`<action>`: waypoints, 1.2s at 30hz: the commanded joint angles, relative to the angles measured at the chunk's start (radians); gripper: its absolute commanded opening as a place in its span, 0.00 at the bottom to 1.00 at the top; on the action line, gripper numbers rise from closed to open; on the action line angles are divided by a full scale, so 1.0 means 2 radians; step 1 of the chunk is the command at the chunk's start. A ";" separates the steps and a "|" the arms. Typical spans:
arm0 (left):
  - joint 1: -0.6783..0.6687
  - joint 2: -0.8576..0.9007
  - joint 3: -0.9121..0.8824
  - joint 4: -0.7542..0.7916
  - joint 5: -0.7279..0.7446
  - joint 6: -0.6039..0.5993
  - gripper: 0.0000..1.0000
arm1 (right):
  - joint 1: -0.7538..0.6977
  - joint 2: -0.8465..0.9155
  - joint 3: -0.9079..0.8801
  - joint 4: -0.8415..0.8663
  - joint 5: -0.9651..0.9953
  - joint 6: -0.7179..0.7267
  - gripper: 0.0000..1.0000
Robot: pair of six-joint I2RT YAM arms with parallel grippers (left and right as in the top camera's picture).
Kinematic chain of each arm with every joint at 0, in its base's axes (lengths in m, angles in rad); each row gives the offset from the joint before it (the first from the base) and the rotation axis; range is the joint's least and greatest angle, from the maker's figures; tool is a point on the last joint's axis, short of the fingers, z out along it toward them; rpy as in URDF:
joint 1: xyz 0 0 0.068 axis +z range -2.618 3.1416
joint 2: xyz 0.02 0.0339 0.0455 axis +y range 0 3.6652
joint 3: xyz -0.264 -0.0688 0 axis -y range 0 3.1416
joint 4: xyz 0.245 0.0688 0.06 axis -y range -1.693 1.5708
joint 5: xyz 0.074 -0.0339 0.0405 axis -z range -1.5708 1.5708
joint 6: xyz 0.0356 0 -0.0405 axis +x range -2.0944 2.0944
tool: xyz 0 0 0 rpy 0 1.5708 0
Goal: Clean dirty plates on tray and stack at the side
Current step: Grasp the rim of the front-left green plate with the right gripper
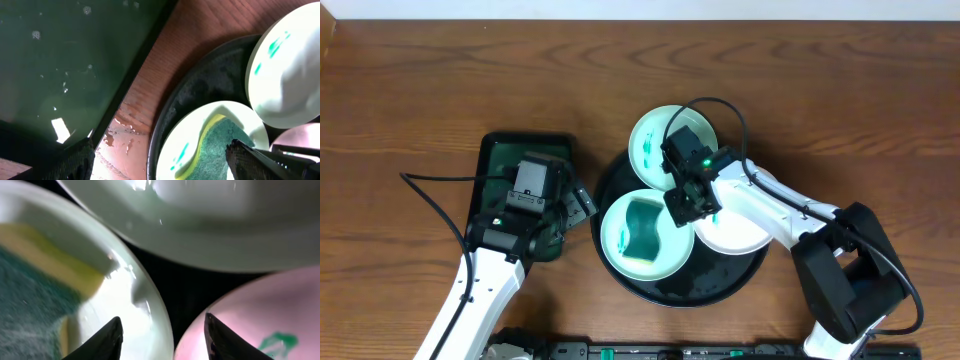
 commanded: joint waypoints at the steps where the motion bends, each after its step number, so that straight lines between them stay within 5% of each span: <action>1: 0.002 0.001 -0.001 0.000 -0.004 0.009 0.86 | 0.005 -0.004 0.016 -0.010 0.000 -0.010 0.50; 36: -0.018 0.022 -0.009 0.007 0.056 0.050 0.85 | 0.009 -0.010 -0.024 0.025 -0.018 -0.022 0.41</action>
